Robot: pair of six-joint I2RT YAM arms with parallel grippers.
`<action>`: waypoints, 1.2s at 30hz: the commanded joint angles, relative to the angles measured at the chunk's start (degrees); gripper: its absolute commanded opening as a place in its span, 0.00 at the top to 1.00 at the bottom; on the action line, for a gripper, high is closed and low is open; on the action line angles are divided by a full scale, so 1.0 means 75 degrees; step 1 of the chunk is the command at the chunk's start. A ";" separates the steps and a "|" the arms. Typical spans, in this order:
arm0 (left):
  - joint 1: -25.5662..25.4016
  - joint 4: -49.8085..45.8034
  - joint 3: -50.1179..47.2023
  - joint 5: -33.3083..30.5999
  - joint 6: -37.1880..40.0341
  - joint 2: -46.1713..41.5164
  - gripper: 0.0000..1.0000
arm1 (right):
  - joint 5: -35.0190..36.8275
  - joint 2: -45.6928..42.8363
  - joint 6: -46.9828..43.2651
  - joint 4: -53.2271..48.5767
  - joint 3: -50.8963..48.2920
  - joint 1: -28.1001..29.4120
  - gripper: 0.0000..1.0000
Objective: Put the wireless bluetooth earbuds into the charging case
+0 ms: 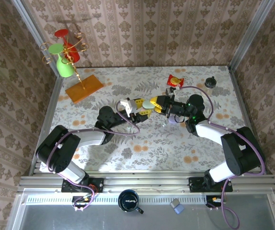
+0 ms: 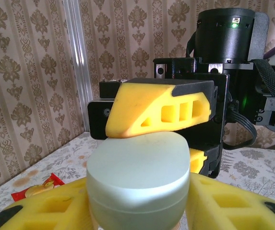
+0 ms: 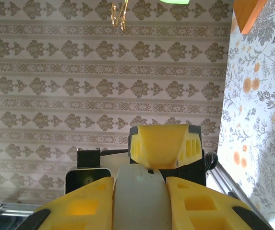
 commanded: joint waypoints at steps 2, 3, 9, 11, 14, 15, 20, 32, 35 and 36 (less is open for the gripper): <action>-0.0072 0.0281 0.0202 0.0380 0.0097 0.0079 0.59 | -0.0141 -0.0187 0.0057 0.0285 -0.0030 0.0044 0.96; -0.0085 0.0283 0.0219 0.0393 0.0090 0.0088 0.60 | -0.0141 -0.0166 0.0029 0.0262 -0.0030 0.0046 0.96; -0.0116 0.0283 0.0234 0.0550 0.0069 0.0050 0.63 | -0.0123 -0.0170 -0.0134 -0.0007 -0.0047 0.0047 0.94; -0.0114 0.0275 0.0224 0.0589 0.0074 0.0045 0.64 | -0.0108 -0.0203 -0.0178 -0.0074 -0.0030 0.0056 0.90; -0.0109 0.0272 0.0224 0.0610 0.0045 0.0058 0.55 | -0.0117 -0.0278 -0.0315 -0.0246 -0.0024 0.0052 0.93; -0.0105 0.0272 0.0225 0.0614 0.0029 0.0070 0.54 | -0.0117 -0.0294 -0.0342 -0.0283 -0.0013 0.0050 0.94; -0.0124 0.0280 0.0261 0.0634 -0.0006 0.0089 0.53 | -0.0129 -0.0348 -0.0433 -0.0422 -0.0008 0.0051 0.95; -0.0121 0.0282 0.0308 0.0683 -0.0075 0.0220 0.60 | -0.0141 -0.0243 -0.0412 -0.0390 0.0046 0.0053 0.96; -0.0121 0.0284 0.0307 0.0709 0.0016 0.0232 0.55 | -0.0175 -0.0239 -0.0263 -0.0222 0.0076 0.0044 0.96; -0.0118 0.0283 0.0296 0.0701 0.0044 0.0235 0.52 | -0.0176 -0.0239 -0.0199 -0.0133 0.0095 0.0044 0.95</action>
